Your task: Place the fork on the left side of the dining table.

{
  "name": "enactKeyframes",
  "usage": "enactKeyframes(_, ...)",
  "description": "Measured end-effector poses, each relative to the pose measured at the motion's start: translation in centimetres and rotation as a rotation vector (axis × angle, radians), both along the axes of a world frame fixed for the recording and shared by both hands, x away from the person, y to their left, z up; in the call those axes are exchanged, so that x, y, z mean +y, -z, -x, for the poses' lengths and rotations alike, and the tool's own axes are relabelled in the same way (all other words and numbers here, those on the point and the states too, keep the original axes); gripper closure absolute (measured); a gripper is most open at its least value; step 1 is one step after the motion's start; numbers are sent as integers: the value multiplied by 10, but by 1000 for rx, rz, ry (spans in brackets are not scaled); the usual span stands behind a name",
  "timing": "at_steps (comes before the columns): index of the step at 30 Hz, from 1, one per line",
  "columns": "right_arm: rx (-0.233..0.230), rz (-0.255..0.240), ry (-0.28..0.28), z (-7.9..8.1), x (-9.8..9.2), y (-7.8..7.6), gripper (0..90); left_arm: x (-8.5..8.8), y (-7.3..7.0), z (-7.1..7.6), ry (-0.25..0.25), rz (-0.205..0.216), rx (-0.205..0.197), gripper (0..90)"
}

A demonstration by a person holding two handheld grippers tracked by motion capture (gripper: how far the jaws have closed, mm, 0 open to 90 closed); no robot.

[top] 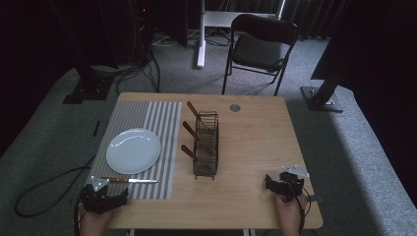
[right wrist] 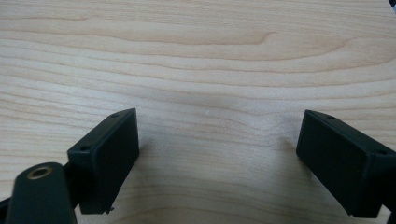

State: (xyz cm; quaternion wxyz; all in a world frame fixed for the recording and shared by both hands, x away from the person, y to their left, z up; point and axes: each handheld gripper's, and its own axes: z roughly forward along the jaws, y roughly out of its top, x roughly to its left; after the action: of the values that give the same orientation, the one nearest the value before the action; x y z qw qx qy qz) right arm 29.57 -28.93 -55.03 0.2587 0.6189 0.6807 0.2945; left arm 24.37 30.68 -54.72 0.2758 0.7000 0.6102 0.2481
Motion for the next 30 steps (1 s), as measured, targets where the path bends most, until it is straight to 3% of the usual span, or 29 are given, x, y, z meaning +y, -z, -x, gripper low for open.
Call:
enactKeyframes(15, -1, 0, 1, 0, 0, 0, 129, 0, 0, 0, -4, 1, 2, 0)
enactKeyframes(27, 0, 0, 2, 0, 0, 0, 129, -1, -4, -3, -6, -6, 39, 6)
enactKeyframes(30, 0, 0, 2, 0, 0, 0, 129, 0, -6, -3, 5, 23, 43, 7)
